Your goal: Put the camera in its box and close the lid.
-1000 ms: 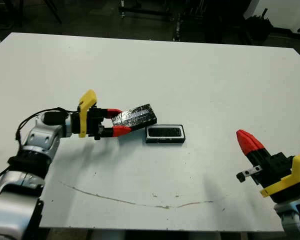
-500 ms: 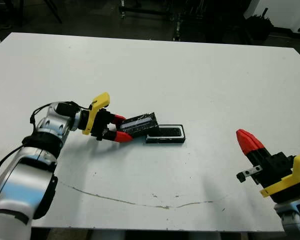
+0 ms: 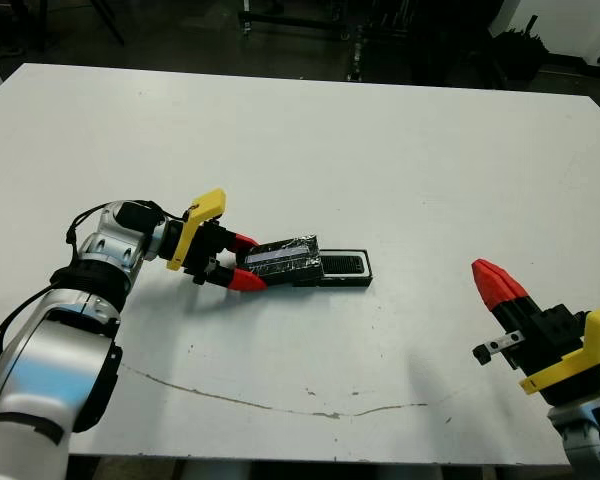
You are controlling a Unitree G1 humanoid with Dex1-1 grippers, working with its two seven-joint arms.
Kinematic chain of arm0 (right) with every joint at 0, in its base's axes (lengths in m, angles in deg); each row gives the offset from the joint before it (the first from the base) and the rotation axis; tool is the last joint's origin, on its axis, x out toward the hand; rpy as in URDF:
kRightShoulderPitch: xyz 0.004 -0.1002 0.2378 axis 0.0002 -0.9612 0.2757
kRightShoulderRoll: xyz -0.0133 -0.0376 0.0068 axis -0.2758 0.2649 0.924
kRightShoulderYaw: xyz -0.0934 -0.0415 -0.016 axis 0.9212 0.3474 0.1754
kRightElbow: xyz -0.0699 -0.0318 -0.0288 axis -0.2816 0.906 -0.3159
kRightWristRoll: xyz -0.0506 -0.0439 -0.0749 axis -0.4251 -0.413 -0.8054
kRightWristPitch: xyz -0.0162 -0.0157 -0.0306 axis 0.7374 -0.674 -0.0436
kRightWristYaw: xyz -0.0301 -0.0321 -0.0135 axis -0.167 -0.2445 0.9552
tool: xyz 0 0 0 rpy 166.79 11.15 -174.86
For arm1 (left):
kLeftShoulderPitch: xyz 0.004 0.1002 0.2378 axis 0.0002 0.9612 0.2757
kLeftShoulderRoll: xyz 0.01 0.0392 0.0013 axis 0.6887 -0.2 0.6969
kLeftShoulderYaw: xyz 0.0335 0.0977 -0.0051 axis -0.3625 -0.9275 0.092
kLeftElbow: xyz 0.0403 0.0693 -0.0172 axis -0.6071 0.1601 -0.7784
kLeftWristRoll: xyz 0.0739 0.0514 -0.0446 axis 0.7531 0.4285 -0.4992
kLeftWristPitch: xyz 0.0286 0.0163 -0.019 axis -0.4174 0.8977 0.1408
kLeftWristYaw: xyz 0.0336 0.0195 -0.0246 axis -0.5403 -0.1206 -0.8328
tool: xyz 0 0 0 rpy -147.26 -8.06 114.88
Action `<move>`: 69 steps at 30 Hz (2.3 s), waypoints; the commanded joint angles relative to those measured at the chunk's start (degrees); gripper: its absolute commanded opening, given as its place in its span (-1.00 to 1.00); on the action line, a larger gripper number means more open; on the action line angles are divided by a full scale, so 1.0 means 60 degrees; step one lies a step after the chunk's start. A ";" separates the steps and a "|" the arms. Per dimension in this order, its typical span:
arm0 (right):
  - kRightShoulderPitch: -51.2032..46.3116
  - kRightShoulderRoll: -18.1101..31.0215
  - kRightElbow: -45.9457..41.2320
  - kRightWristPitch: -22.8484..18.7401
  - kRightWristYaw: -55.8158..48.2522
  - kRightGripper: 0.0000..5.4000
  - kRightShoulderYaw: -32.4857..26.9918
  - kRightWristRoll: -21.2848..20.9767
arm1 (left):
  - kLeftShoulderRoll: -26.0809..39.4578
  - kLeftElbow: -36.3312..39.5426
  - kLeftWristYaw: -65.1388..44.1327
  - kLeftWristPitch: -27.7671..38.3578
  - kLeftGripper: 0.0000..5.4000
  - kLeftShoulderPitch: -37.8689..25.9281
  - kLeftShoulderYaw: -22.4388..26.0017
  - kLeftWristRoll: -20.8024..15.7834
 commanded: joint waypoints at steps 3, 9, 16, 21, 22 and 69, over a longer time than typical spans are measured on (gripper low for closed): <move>-0.0096 0.0073 0.0111 0.0123 -0.0125 -1.00 -0.0148 0.0078 | -0.0461 0.0273 0.0765 -0.0174 0.18 0.0380 -0.0213 0.0416; -0.0169 0.0023 0.0044 0.0097 -0.0100 -1.00 -0.0160 0.0115 | -0.0850 0.0128 0.1578 -0.0280 0.18 0.0442 -0.0319 0.0691; -0.0223 0.0031 0.0043 0.0163 -0.0102 -1.00 -0.0157 0.0105 | -0.1333 -0.0122 0.1561 -0.0160 0.18 0.0197 -0.0735 0.1060; -0.0245 -0.0020 0.0017 0.0151 -0.0062 -1.00 -0.0088 0.0135 | -0.1717 -0.0342 0.1689 -0.0068 0.18 0.0016 -0.1014 0.1267; -0.0260 -0.0023 0.0003 0.0147 -0.0048 -1.00 -0.0087 0.0124 | -0.1818 -0.0469 0.1701 -0.0108 0.18 -0.0046 -0.1054 0.1294; -0.0234 -0.0009 0.0075 0.0291 -0.0078 -1.00 0.0004 0.0174 | -0.3656 -0.2248 0.2486 -0.1575 0.18 -0.0699 -0.2520 0.2794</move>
